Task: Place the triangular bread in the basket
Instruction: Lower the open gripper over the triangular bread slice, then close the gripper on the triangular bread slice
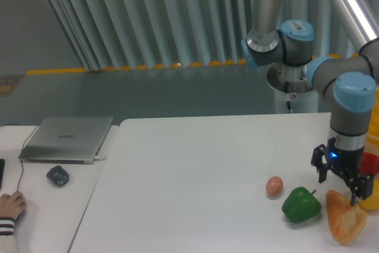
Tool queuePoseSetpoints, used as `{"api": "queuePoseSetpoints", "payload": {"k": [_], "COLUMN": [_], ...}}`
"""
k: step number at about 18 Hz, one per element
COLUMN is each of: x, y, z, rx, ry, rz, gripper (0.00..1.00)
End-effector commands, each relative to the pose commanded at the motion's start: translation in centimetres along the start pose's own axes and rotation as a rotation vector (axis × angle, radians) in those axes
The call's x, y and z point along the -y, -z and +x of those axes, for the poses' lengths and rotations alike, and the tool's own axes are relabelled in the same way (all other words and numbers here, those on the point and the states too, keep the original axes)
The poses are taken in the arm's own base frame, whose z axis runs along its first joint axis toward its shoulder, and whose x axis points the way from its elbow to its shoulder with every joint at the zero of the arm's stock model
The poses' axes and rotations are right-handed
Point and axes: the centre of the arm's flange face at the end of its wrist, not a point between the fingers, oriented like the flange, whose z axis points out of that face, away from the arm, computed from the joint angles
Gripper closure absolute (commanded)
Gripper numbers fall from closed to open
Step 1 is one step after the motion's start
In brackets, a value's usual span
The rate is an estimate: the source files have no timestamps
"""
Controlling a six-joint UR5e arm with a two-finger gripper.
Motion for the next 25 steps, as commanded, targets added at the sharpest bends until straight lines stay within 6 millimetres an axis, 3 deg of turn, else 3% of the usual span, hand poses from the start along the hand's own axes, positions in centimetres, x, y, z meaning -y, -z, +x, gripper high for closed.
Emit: {"api": "queuePoseSetpoints", "payload": {"k": [7, 24, 25], "x": [-1.1, -2.0, -2.1], "y": [-0.3, -5.2, -5.2], "z": [-0.6, -1.0, -1.0], "rx": [-0.006, -0.060, -0.056], "ry": [0.013, 0.030, 0.019], "rz": [-0.005, -0.036, -0.049], "gripper": [0.00, 0.00, 0.12]}}
